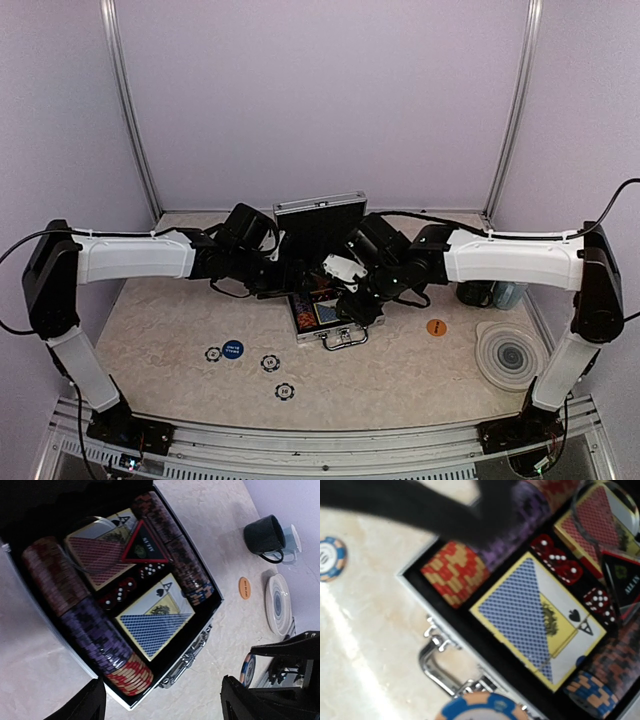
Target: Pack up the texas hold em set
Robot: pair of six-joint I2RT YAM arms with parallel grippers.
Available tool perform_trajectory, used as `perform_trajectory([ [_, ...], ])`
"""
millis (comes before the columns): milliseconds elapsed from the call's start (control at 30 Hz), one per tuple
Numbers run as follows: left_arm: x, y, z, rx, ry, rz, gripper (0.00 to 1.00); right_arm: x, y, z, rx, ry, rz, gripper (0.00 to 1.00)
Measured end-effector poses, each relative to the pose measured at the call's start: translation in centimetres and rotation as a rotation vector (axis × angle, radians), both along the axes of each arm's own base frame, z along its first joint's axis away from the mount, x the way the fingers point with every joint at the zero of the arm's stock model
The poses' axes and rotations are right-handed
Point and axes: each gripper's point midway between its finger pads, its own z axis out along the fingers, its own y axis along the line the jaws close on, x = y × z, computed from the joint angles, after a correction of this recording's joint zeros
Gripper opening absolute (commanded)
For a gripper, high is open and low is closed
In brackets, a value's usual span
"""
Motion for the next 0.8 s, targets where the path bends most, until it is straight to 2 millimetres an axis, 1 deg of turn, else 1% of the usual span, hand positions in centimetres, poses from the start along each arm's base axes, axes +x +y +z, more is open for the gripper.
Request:
perform_trajectory([
  [233, -0.8, -2.9, -0.1, -0.126, 0.063, -0.069, 0.73, -0.7, 0.1, 0.8, 0.015, -0.026, 0.014, 0.42],
  [367, -1.4, -4.2, -0.1, -0.177, 0.093, -0.104, 0.71, -0.6, 0.1, 1.0, 0.019, -0.035, 0.012, 0.42],
  [567, -1.7, -5.4, 0.9, -0.250, 0.107, -0.137, 0.69, -0.6, 0.2, 1.0, 0.020, -0.040, 0.013, 0.42],
  [800, -2.2, -6.5, 1.6, -0.312, 0.123, -0.176, 0.66, -0.8, 0.3, 1.0, 0.016, -0.046, 0.021, 0.43],
])
